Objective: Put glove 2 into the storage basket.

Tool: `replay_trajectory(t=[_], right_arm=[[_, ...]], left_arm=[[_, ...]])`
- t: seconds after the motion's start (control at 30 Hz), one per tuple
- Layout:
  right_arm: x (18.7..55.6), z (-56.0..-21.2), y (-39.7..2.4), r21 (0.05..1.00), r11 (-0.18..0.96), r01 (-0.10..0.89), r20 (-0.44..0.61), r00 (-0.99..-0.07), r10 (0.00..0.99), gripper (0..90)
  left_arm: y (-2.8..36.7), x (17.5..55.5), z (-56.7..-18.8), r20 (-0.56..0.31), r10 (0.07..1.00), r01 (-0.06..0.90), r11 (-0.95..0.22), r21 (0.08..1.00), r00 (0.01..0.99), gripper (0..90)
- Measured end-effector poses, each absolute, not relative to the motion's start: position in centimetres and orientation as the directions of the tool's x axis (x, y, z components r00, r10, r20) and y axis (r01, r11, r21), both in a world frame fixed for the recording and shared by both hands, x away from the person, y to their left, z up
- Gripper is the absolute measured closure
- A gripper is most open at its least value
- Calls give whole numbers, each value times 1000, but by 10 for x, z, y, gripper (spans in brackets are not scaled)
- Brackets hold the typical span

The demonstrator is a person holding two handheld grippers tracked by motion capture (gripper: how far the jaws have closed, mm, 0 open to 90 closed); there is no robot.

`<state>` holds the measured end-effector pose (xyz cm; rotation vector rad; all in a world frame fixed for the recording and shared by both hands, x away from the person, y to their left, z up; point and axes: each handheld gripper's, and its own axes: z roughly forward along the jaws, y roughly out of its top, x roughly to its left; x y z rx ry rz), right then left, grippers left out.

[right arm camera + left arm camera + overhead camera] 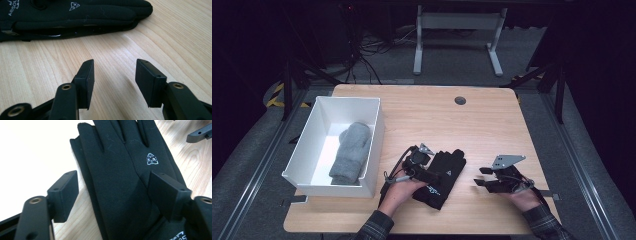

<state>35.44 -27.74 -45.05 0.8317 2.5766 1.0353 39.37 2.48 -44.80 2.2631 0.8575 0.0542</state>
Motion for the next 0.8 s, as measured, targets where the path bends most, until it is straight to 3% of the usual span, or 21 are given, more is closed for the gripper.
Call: replay_trajectory(t=[0.13, 0.33, 0.6, 0.67, 0.73, 0.8], right_arm=[[354, -450, -277, 695, 589, 414, -15, -810, 587, 504], [354, -451, -277, 696, 587, 413, -17, -808, 589, 504], [354, -451, -277, 694, 589, 414, -18, -808, 589, 503], [354, -451, -277, 694, 590, 412, -20, -809, 588, 500], [354, -451, -277, 694, 591, 412, -20, -809, 588, 497], [355, -452, -277, 693, 592, 412, -22, -808, 588, 486]], left_arm=[[21, 396, -453, -212, 589, 575, -540, 615, 780, 225], [19, 398, -456, -234, 571, 578, -548, 605, 787, 274], [18, 398, -454, -264, 545, 579, -559, 593, 796, 436], [18, 399, -454, -293, 533, 590, -559, 583, 794, 495], [18, 399, -453, -314, 522, 596, -558, 577, 793, 638], [16, 400, -452, -316, 516, 594, -568, 569, 796, 671]])
